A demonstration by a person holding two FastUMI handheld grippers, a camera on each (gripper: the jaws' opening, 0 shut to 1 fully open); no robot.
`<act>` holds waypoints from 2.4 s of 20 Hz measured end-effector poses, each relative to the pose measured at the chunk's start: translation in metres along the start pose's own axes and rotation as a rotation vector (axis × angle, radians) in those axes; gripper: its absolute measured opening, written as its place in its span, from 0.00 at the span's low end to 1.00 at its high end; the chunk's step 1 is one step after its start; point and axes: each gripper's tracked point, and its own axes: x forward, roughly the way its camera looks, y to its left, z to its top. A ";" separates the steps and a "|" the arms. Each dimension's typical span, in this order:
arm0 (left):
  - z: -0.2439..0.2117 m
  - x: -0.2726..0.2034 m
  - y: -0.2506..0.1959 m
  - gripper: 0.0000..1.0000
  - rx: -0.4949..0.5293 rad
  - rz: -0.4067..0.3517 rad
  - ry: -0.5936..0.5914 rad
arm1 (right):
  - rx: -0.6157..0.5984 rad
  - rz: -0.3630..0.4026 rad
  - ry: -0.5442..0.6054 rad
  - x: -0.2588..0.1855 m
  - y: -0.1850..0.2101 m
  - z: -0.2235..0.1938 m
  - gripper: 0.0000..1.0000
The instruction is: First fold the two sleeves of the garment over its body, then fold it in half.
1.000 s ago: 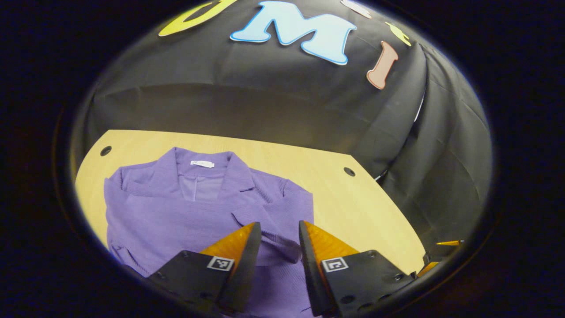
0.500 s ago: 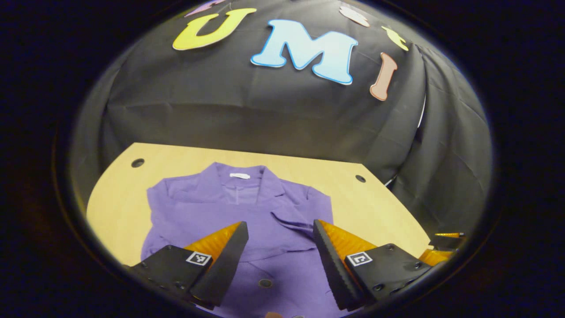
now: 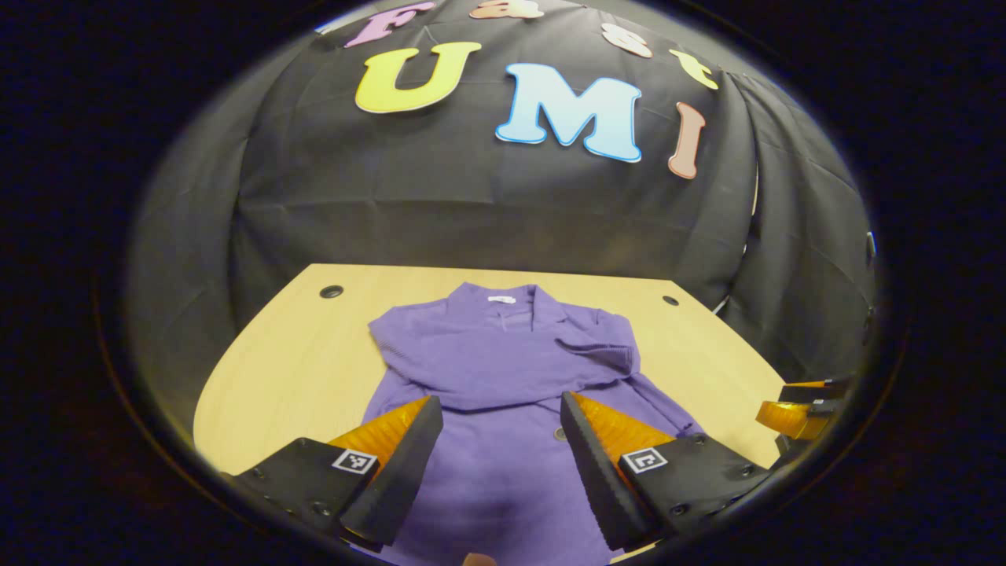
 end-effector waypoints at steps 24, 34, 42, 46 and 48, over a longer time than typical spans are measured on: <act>-0.160 -0.147 0.126 0.94 -0.038 0.095 0.191 | 0.080 -0.075 0.208 -0.017 -0.027 -0.119 0.95; -0.199 -0.146 0.117 0.95 -0.036 0.077 0.261 | 0.236 -0.004 0.269 -0.010 -0.021 -0.141 0.97; -0.202 -0.132 0.086 0.94 0.025 0.040 0.289 | 0.145 0.036 0.303 -0.017 0.016 -0.147 0.99; -0.207 -0.132 0.089 0.65 0.111 0.053 0.308 | 0.055 0.006 0.321 -0.016 0.019 -0.151 0.94; -0.208 -0.132 0.088 0.63 0.127 0.039 0.321 | 0.068 -0.017 0.325 -0.014 0.017 -0.151 0.80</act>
